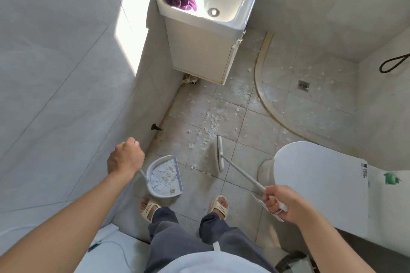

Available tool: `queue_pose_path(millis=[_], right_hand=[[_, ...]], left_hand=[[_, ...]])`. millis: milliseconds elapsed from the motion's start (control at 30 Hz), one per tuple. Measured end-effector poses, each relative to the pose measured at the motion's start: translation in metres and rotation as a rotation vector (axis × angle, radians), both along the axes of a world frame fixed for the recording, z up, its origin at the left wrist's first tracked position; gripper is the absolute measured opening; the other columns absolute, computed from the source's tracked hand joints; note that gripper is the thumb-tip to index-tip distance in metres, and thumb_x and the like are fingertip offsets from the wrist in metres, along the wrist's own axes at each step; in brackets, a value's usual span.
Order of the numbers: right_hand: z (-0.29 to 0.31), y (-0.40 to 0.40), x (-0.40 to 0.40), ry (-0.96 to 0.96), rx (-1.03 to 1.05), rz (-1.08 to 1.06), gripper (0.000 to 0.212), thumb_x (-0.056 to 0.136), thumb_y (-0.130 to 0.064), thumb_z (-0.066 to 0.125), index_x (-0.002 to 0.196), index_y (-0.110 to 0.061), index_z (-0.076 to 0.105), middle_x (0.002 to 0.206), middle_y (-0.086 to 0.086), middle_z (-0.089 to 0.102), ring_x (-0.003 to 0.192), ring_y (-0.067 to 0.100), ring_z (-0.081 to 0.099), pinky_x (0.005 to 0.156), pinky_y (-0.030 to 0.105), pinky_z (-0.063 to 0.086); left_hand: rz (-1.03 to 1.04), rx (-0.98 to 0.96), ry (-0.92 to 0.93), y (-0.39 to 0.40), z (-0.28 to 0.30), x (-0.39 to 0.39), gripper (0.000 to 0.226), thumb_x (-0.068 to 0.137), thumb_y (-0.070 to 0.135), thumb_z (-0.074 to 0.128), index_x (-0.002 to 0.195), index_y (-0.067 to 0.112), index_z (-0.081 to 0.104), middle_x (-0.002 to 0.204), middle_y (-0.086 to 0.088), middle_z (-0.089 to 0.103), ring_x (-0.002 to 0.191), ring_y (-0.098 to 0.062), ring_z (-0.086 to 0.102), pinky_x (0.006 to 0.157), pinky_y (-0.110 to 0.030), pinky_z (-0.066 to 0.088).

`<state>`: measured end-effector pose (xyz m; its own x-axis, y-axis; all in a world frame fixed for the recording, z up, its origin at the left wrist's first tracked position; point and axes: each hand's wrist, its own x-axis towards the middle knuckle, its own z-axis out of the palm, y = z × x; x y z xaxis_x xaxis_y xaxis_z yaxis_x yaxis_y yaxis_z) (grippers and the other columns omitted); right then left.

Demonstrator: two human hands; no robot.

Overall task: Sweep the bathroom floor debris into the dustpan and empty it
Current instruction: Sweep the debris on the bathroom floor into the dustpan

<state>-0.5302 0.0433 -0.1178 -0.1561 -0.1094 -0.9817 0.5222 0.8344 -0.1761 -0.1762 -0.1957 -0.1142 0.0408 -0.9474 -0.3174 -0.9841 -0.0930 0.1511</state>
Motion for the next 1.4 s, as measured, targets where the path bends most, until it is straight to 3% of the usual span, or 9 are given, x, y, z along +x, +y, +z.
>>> queue_pose_path(millis=[133, 267, 333, 500, 733, 900, 1067, 1200, 1400], right_hand=[[-0.019, -0.016, 0.060, 0.220, 0.109, 0.318, 0.020, 0.092, 0.002, 0.041, 0.085, 0.007, 0.058, 0.052, 0.008, 0.046, 0.036, 0.013, 0.036, 0.038, 0.019, 0.030], [-0.022, -0.039, 0.103, 0.178, 0.136, 0.453, 0.018, 0.091, 0.003, 0.045, 0.094, 0.010, 0.062, 0.056, 0.011, 0.049, 0.038, 0.015, 0.040, 0.041, 0.023, 0.033], [-0.017, -0.048, 0.099, 0.096, 0.123, 0.456, 0.016, 0.089, 0.005, 0.044, 0.085, 0.008, 0.060, 0.055, 0.011, 0.050, 0.040, 0.014, 0.039, 0.041, 0.023, 0.034], [-0.005, -0.056, 0.029, -0.107, 0.048, 0.123, 0.021, 0.095, 0.000, 0.038, 0.077, -0.003, 0.048, 0.051, 0.004, 0.041, 0.031, 0.007, 0.032, 0.027, 0.015, 0.025], [-0.005, -0.053, 0.056, 0.123, 0.107, 0.520, 0.016, 0.093, -0.003, 0.046, 0.095, 0.006, 0.059, 0.054, 0.005, 0.050, 0.037, 0.010, 0.039, 0.036, 0.016, 0.032], [-0.016, -0.062, 0.110, 0.028, 0.123, 0.562, 0.014, 0.091, 0.002, 0.045, 0.086, 0.001, 0.058, 0.056, 0.006, 0.050, 0.037, 0.009, 0.040, 0.038, 0.017, 0.032], [0.010, -0.070, 0.079, -0.031, 0.059, 0.511, 0.015, 0.092, -0.001, 0.049, 0.098, 0.006, 0.061, 0.061, 0.008, 0.055, 0.041, 0.010, 0.040, 0.036, 0.018, 0.032], [0.026, -0.071, 0.070, 0.051, 0.031, 0.628, 0.022, 0.093, -0.003, 0.049, 0.110, 0.002, 0.062, 0.062, 0.007, 0.053, 0.043, 0.010, 0.040, 0.037, 0.019, 0.034], [0.002, -0.073, 0.117, 0.057, 0.131, 0.635, 0.015, 0.091, -0.001, 0.046, 0.083, -0.002, 0.058, 0.056, 0.006, 0.050, 0.038, 0.009, 0.040, 0.039, 0.018, 0.033]], left_hand=[[-0.001, -0.027, -0.011, -0.001, -0.007, 0.002, 0.027, 0.099, 0.020, 0.036, 0.096, 0.005, 0.058, 0.103, -0.024, 0.065, 0.089, -0.044, 0.060, 0.068, -0.037, 0.038], [-0.001, -0.040, -0.020, 0.001, -0.011, 0.008, 0.026, 0.099, 0.019, 0.036, 0.099, 0.006, 0.059, 0.104, -0.022, 0.065, 0.089, -0.043, 0.060, 0.067, -0.037, 0.037], [-0.001, -0.044, -0.025, 0.002, -0.013, 0.012, 0.026, 0.099, 0.020, 0.036, 0.100, 0.006, 0.059, 0.104, -0.022, 0.065, 0.089, -0.043, 0.061, 0.066, -0.037, 0.037], [0.004, -0.056, -0.022, 0.002, -0.018, 0.023, 0.026, 0.099, 0.020, 0.036, 0.100, 0.006, 0.058, 0.105, -0.022, 0.066, 0.089, -0.044, 0.061, 0.066, -0.038, 0.038], [0.008, -0.071, -0.013, -0.002, -0.017, 0.024, 0.026, 0.099, 0.017, 0.035, 0.096, 0.004, 0.058, 0.101, -0.023, 0.065, 0.085, -0.043, 0.060, 0.065, -0.038, 0.037], [-0.005, -0.072, -0.002, -0.002, -0.018, 0.013, 0.024, 0.099, 0.017, 0.036, 0.096, 0.005, 0.056, 0.100, -0.021, 0.065, 0.084, -0.042, 0.060, 0.064, -0.037, 0.037], [-0.007, -0.076, 0.008, -0.004, -0.018, 0.009, 0.024, 0.099, 0.016, 0.036, 0.098, 0.005, 0.057, 0.100, -0.020, 0.065, 0.084, -0.042, 0.060, 0.063, -0.037, 0.037], [-0.006, -0.078, 0.007, -0.006, -0.017, 0.011, 0.023, 0.098, 0.016, 0.037, 0.097, 0.004, 0.057, 0.100, -0.021, 0.065, 0.084, -0.042, 0.060, 0.063, -0.037, 0.037], [-0.005, -0.082, 0.022, -0.006, -0.015, 0.014, 0.024, 0.099, 0.017, 0.036, 0.097, 0.004, 0.057, 0.100, -0.020, 0.065, 0.084, -0.042, 0.060, 0.063, -0.037, 0.036]])
